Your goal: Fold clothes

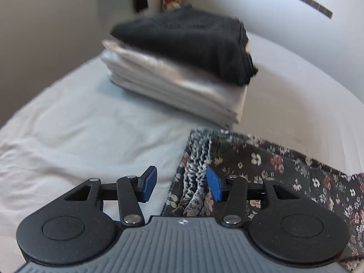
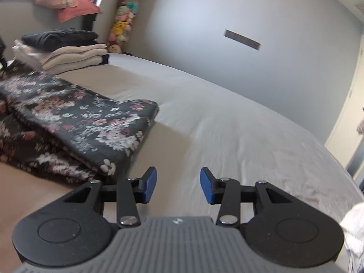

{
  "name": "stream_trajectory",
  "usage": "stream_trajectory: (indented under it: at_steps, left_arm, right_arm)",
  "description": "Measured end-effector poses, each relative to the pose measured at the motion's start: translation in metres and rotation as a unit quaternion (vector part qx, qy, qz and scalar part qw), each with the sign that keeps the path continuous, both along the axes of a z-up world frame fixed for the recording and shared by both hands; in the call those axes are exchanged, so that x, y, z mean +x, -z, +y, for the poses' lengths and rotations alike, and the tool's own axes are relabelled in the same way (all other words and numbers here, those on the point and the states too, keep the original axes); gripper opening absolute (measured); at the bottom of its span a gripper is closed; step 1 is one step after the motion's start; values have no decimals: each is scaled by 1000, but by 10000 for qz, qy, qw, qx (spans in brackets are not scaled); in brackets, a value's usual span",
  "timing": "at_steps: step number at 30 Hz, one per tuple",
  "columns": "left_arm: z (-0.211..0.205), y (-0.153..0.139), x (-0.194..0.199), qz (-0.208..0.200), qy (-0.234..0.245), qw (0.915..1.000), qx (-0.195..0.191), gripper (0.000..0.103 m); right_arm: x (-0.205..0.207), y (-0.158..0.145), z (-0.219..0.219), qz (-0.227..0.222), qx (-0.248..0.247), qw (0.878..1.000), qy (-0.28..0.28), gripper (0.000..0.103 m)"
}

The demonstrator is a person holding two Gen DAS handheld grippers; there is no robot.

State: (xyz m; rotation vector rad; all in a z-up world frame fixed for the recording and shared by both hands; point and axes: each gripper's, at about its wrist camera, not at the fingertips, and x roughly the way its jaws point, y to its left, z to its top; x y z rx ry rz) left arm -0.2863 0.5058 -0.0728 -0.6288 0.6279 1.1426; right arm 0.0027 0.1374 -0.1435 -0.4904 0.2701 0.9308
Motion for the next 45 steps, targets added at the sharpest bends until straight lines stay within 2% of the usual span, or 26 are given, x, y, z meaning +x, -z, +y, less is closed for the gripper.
stream_trajectory:
  at_steps: [2, 4, 6, 8, 10, 13, 15, 17, 20, 26, 29, 34, 37, 41, 45]
  left_arm:
    - [-13, -8, -3, -173, -146, 9995, 227, 57]
    - [-26, -14, -4, -383, -256, 9982, 384, 51]
    - [-34, -12, 1, -530, -244, 9978, 310, 45]
    - [-37, -2, 12, -483, -294, 9981, 235, 41]
    - [-39, 12, 24, -178, -258, 9990, 316, 36]
    - [-44, 23, 41, 439, -103, 9972, 600, 35]
    - [-46, 25, 44, 599, -1, 9956, 727, 35]
    - [-43, 30, 39, 467, -10, 9968, 644, 35]
    - [-38, 34, 34, 397, 27, 9979, 512, 35]
    - [-26, 39, 27, 370, 146, 9989, 242, 36]
    - [-21, 42, 23, 357, 205, 9991, 107, 36]
    - [-15, 40, 22, 389, 252, 9989, -81, 36]
    - [-14, 40, 22, 436, 298, 9986, -98, 36]
    - [-14, 41, 22, 477, 354, 9982, -92, 36]
    - [-13, 42, 23, 508, 401, 9979, -83, 36]
  right_arm:
    - [1, -5, 3, 185, 26, 9998, 78, 43]
    - [2, -12, 10, 370, 51, 9993, 83, 37]
    - [3, -20, 22, 533, 56, 9986, 41, 31]
    - [3, -28, 38, 685, 78, 9976, -39, 23]
    - [3, -36, 55, 832, 93, 9964, -131, 22]
    - [1, -41, 80, 952, -44, 9951, -264, 19]
    - [1, -41, 96, 914, -170, 9953, -277, 19]
    - [0, -37, 111, 840, -333, 9956, -251, 19]
    - [4, -25, 129, 969, -571, 9936, -123, 17]
    - [20, 8, 135, 1453, -924, 9840, 464, 14]
    - [22, 2, 139, 1476, -1038, 9822, 513, 14]
    - [25, -29, 146, 1252, -732, 9882, 492, 14]
    - [32, -37, 164, 1220, -703, 9887, 508, 14]
    - [45, -29, 188, 1262, -861, 9855, 740, 13]
    - [61, -12, 197, 1551, -1059, 9773, 980, 13]
